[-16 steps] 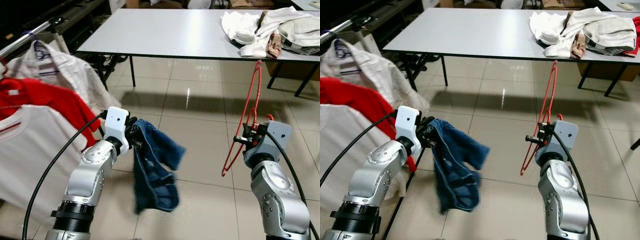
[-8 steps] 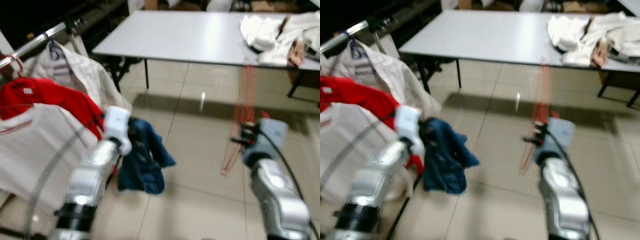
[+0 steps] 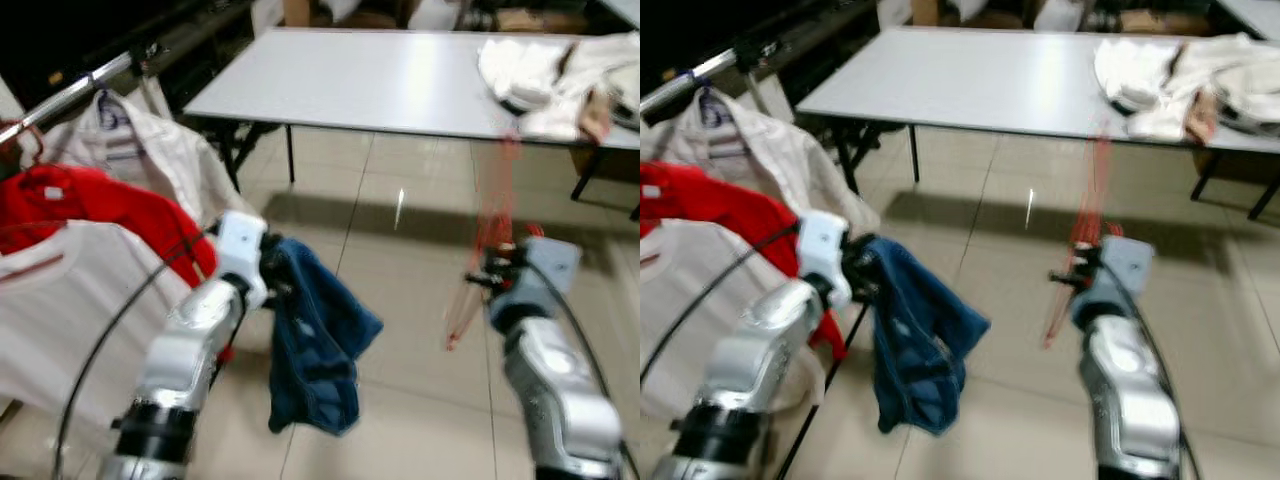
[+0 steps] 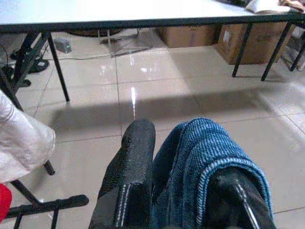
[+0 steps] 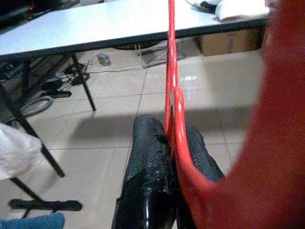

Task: Hang hanger

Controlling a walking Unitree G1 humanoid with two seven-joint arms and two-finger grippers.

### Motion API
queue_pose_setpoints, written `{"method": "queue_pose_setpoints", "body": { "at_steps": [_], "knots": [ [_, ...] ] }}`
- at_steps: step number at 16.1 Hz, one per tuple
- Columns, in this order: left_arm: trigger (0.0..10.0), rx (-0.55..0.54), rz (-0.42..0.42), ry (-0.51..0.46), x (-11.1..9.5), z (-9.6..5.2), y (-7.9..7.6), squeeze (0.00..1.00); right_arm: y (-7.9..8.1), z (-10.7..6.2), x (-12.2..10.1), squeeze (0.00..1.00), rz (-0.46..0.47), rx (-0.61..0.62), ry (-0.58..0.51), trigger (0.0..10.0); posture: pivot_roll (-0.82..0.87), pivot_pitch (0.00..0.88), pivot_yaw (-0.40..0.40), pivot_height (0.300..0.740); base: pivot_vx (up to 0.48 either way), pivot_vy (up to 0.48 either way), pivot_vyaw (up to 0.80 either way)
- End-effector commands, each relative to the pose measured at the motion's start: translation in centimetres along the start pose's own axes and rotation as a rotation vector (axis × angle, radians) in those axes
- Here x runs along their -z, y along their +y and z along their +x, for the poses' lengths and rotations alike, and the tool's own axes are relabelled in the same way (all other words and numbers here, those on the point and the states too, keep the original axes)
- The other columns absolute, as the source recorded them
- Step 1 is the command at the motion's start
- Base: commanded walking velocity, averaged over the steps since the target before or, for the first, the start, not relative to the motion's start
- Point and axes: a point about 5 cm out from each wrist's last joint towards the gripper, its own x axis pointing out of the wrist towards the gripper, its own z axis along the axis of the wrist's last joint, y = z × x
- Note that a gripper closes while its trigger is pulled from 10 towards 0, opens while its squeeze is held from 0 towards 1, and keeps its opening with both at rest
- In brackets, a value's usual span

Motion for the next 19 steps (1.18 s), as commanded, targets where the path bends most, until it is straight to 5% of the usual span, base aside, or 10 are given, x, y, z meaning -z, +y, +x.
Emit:
{"method": "queue_pose_setpoints", "body": {
  "at_steps": [1,19],
  "knots": [
    [10.0,-0.033,0.017,-0.026,-0.69,-0.29,0.97,0.00,0.83,0.14,-0.07,0.00,0.009,-0.024,-0.005,10.0,-0.08,0.000,0.072,0.740,0.274,0.000,0.00],
    [10.0,-0.028,0.014,-0.027,-0.68,-0.29,0.93,0.00,0.95,0.20,-0.01,0.00,0.020,-0.031,-0.002,10.0,-0.08,0.000,0.071,0.740,0.271,0.000,0.00]
  ]
}}
